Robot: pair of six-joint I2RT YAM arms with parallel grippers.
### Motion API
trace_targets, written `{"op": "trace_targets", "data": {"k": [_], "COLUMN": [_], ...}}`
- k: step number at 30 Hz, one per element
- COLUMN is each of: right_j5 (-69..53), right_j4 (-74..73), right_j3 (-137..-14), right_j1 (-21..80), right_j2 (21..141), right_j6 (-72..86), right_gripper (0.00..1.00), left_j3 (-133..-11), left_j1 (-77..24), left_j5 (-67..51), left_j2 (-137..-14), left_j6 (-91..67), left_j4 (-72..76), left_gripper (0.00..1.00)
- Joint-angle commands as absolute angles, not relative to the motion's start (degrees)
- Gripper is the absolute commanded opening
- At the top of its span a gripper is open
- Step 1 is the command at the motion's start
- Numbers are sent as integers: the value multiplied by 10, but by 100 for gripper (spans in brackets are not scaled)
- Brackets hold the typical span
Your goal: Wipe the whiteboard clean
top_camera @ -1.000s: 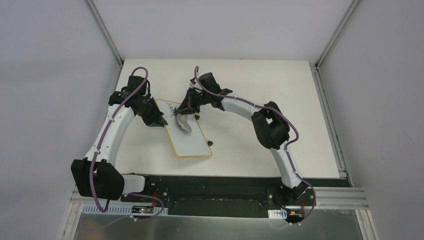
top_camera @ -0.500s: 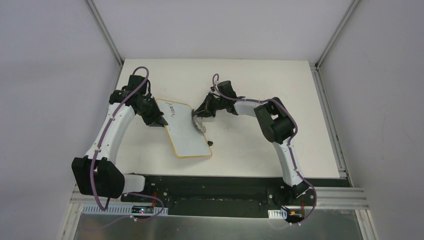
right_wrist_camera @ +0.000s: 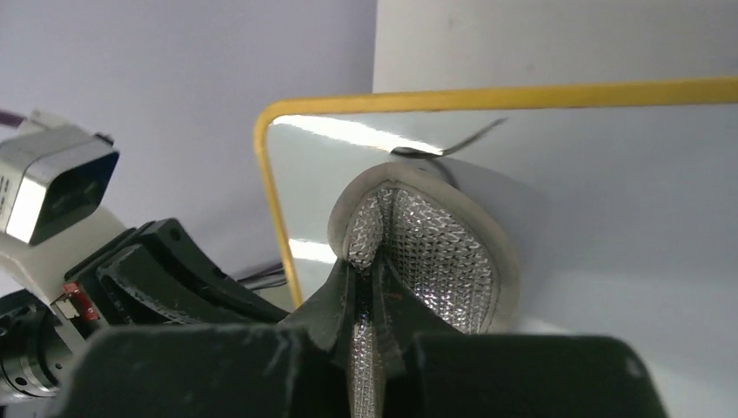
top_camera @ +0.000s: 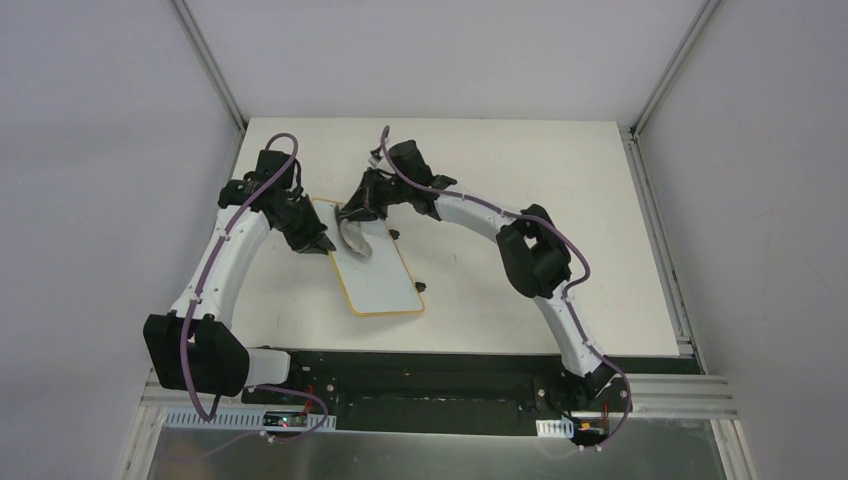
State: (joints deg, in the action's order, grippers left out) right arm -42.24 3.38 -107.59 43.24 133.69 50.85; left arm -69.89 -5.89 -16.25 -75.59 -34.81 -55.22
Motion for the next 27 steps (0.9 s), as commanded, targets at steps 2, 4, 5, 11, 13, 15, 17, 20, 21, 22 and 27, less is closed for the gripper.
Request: {"op": "trace_targets", "data": {"k": [2,4,5,11,13,15,17,20,21,22,27], "right_j5": [-431,-426,-422,-408,-404,-402,-407,-400,-399,-399,-425], "right_j4": [71,91,96,108,108,109,107,60,45,33,66], "right_j3": [-1062,-1017,-998,-903,-878,-871,-883,-942,-967,-995,-1102], "right_j1": [438,421,413,366,360,358,361,379,385,397,450], "right_j2": [1349,1354,1355,1365,1363,1361,1359,1348,1344,1341,1351], "right_j6": [546,552,551,531,526,528,534,516,513,514,589], "right_gripper": [0,0,0,0,0,0,0,0,0,0,0], "left_j3": [-668,-671,-673,-673,-672,-673,-673,-676,-677,-678,-680], "left_j1": [-76,-76,-76,-76,-76,-76,-76,-76,-76,-76,-76], "left_j5": [-194,-194,-193,-194,-195,-195,-195,-197,-197,-196,-195], "left_j2": [-801,-800,-800,-802,-802,-803,-804,-806,-806,-807,-810], "left_j6": [-337,-337,-336,-333,-332,-332,-332,-332,-332,-332,-332], "left_j4": [-562,-562,-564,-566,-566,-566,-565,-565,-565,-566,-567], "left_gripper": [0,0,0,0,0,0,0,0,0,0,0]}}
